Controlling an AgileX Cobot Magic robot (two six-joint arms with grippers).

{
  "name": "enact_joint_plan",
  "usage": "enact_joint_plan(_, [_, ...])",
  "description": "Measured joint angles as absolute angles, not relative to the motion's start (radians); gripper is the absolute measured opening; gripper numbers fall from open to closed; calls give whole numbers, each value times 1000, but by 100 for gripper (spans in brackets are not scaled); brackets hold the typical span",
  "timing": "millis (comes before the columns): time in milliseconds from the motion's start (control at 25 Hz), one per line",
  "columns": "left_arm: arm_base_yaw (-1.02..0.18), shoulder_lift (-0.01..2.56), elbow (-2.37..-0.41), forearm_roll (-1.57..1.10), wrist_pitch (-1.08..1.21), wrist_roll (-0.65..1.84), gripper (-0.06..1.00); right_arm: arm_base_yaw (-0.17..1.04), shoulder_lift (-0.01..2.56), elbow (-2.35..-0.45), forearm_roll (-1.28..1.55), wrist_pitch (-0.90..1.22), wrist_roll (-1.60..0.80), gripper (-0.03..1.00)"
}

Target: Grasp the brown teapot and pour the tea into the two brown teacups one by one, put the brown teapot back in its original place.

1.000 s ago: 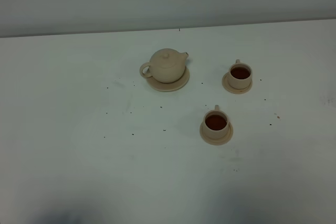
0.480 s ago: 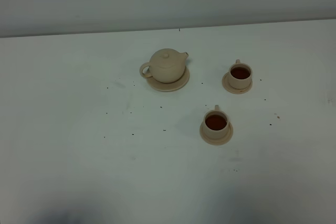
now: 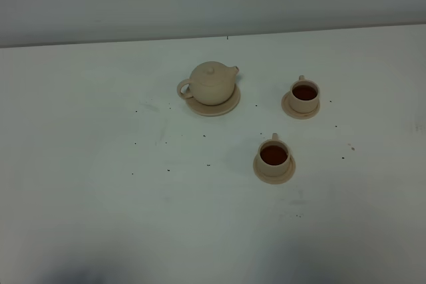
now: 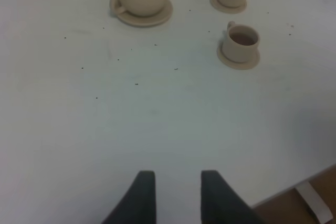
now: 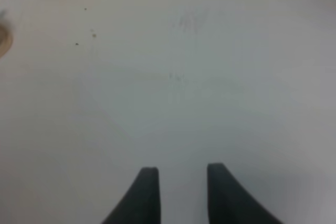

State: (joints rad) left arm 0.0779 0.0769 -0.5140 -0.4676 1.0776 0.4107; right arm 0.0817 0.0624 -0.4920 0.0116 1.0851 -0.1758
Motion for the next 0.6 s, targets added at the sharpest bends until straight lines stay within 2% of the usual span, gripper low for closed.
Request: enact_joint_plan(600, [78, 77, -514, -468, 1078, 411, 23, 82, 62, -492, 12, 1085, -176, 24])
